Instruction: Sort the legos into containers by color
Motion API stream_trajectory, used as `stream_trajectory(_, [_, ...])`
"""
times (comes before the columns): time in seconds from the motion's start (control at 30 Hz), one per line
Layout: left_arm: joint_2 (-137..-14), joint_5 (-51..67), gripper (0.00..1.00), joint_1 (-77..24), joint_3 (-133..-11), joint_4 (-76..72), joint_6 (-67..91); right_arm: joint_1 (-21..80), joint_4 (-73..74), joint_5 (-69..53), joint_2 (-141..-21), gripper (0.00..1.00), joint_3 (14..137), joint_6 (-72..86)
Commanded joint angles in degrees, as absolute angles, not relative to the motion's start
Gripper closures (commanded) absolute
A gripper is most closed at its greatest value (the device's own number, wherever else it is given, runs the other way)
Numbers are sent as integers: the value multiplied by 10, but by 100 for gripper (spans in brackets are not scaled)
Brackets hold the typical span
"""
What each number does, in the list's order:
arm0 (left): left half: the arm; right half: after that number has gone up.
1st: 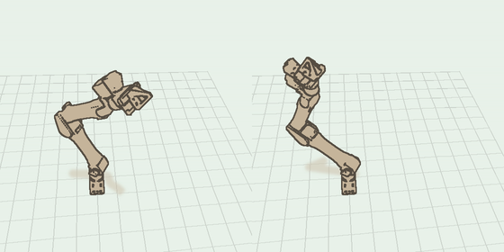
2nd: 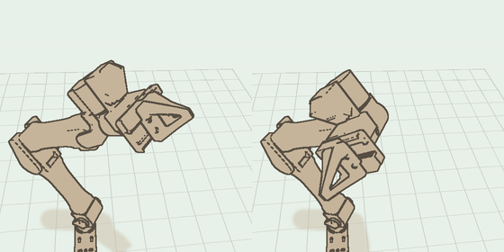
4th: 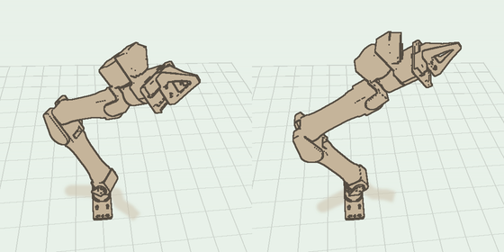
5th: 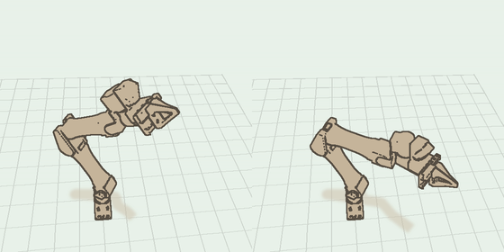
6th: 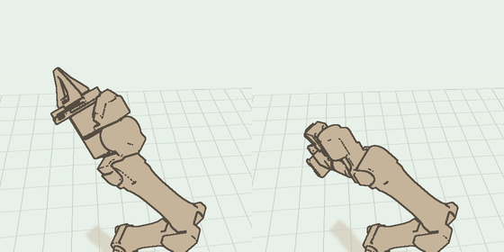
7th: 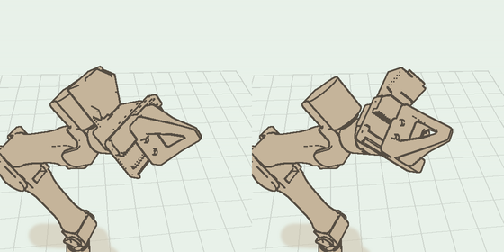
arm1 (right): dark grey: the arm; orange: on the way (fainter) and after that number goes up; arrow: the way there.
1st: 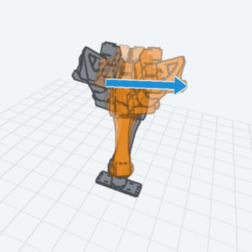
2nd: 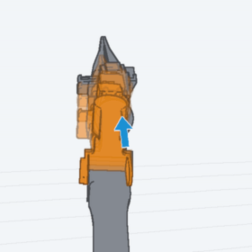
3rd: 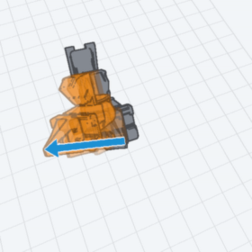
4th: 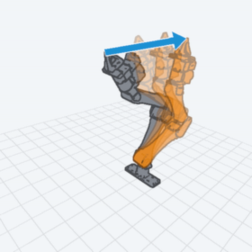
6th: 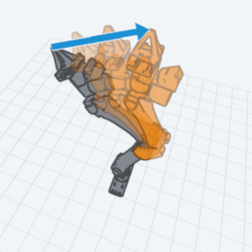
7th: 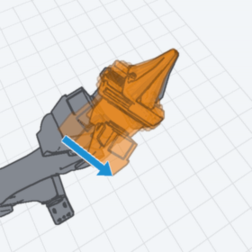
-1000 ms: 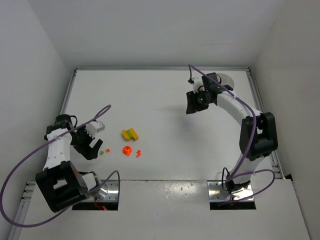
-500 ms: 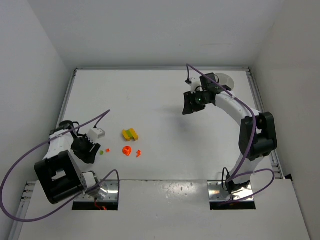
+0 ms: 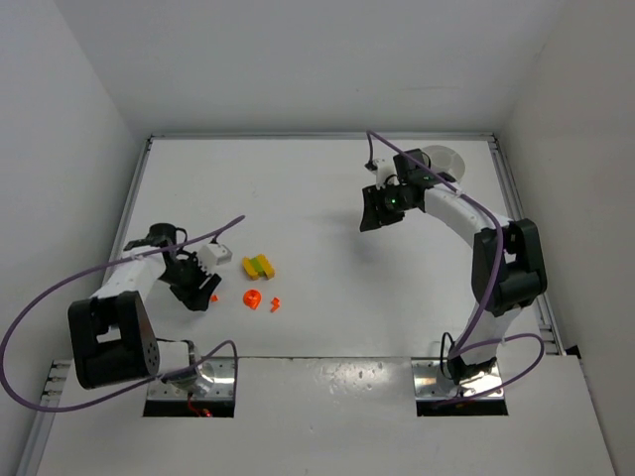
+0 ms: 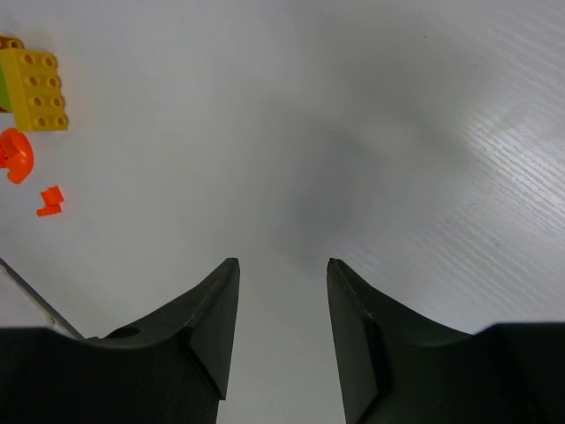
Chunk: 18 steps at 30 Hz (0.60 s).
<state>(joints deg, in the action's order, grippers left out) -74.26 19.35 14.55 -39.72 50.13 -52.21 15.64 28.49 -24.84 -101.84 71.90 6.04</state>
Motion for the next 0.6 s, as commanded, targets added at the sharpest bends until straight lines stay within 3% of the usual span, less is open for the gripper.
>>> stream_trajectory(0.0, [-744, 202, 38, 106, -393, 455, -477, 160, 263, -260, -1019, 55, 720, 59])
stream_trajectory(0.17, [-744, 177, 39, 83, -374, 409, -438, 160, 263, -255, -1019, 55, 720, 59])
stream_trajectory(0.57, [-754, 139, 53, 89, -351, 403, -442, 160, 263, -255, -1029, 56, 720, 59])
